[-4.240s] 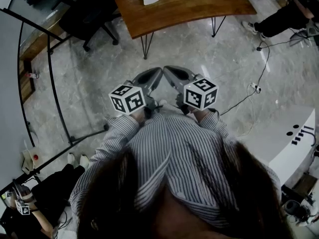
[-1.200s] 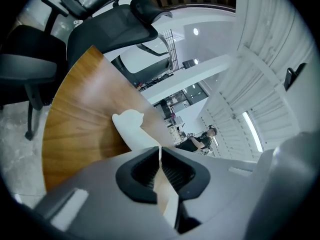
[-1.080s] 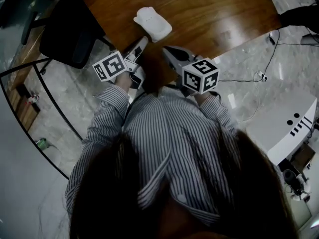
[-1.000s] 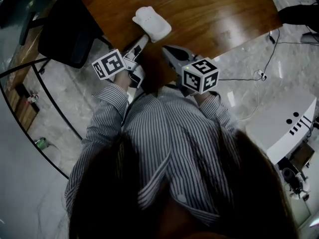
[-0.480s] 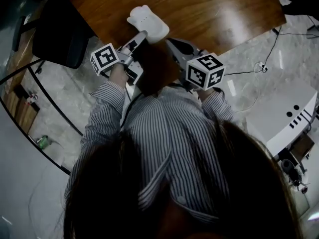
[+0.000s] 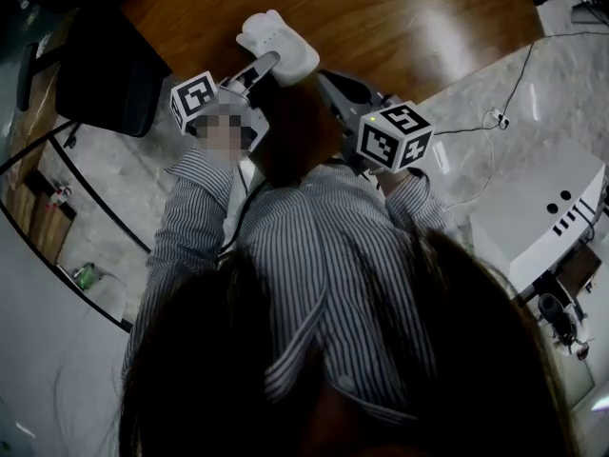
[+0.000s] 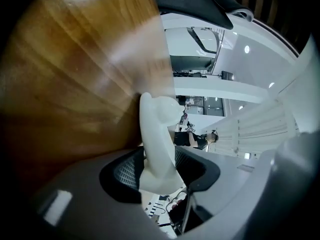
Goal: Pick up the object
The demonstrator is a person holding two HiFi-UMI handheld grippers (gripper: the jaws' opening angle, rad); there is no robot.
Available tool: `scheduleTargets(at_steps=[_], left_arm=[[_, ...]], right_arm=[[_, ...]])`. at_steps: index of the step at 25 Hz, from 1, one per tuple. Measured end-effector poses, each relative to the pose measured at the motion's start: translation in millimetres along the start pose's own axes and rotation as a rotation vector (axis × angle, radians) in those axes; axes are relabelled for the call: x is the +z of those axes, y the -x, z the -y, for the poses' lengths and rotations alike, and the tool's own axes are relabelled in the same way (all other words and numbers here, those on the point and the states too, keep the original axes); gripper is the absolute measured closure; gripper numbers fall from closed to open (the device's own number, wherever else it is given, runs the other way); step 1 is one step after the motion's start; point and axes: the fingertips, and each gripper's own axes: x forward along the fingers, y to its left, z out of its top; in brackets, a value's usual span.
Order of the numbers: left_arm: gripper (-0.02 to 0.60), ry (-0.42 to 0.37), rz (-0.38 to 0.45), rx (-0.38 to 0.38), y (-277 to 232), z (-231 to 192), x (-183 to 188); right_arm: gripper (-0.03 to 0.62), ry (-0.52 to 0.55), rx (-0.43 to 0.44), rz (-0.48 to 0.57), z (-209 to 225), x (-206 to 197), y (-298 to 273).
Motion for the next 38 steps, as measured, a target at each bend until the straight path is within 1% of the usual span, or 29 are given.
scheduleTargets(at_steps=[6,7,11,13,16,20,22,27,29,32,36,38], left_arm=[[0.398,0.040,-0.013,-0.041,-5,7,1],[0.404,0.030,-0.016,-0.040,-4,8,0],[0.435,-0.062,-0.016,-0.029,2,15,-3],[0.439,-0.084,-0.007,-0.030,8,19,-6],[0.440,-0.099,0.025,-0.038,20,29,-10],[0.444,-0.166,0.096,-0.078,46,49,-9],[0.446,-0.174,0.134,-0.120,62,65,-17],[0.449,-0.225,0.242,-0.277,119,95,-49],[0.451,-0.241,0.275,-0.305,130,101,-54],[0.453,-0.255,0.298,-0.311,131,106,-53],[0.453,-0.299,0.303,-0.294,132,107,-52],[0.453,-0.306,0.306,-0.289,132,107,-52]], right_arm=[[0.592,-0.010,-0.002,0.013,0,3,0],[0.592,-0.009,-0.002,0.014,-1,3,0],[0.592,0.005,-0.002,0.034,-3,9,5],[0.592,0.014,0.001,0.048,-7,13,9],[0.592,0.028,0.010,0.066,-13,18,18],[0.592,0.060,0.026,0.102,-28,24,24],[0.592,0.066,0.033,0.119,-38,23,28],[0.592,0.076,0.060,0.197,-79,7,48],[0.592,0.087,0.064,0.210,-84,9,52],[0.592,0.102,0.067,0.210,-82,20,51],[0.592,0.121,0.075,0.194,-84,25,47],[0.592,0.129,0.074,0.189,-83,26,46]])
